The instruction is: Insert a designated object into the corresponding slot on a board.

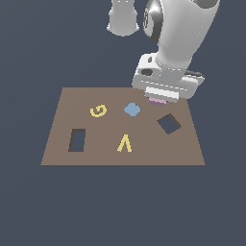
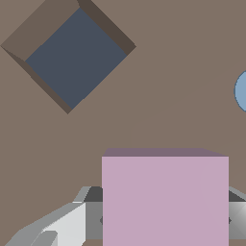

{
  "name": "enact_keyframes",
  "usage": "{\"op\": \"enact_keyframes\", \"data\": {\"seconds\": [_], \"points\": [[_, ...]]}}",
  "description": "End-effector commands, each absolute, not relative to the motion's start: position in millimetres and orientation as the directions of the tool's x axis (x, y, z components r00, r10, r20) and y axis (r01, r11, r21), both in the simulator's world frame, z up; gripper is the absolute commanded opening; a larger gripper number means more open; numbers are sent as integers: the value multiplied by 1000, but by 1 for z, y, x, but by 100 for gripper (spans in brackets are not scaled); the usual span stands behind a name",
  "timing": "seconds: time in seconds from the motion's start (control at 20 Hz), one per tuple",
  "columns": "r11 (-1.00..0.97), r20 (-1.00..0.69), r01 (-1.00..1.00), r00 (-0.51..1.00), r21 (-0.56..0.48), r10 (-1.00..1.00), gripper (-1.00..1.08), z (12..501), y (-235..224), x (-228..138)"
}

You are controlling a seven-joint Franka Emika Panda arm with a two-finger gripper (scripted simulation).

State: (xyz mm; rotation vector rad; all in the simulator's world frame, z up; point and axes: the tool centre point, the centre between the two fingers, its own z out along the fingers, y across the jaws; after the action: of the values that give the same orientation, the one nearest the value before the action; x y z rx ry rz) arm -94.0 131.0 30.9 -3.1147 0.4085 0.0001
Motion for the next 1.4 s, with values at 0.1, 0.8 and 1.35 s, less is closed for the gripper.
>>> {"op": "enact_keyframes", "data": {"seconds": [0.1,0.8,1.35], "points": [[-966,0,-258,966,0,-258,-100,30,131,-94],[-957,0,-290,957,-1,-290,-100,31,135,-90],[-882,0,-472,882,-1,-472,-100,34,150,-67]]}}
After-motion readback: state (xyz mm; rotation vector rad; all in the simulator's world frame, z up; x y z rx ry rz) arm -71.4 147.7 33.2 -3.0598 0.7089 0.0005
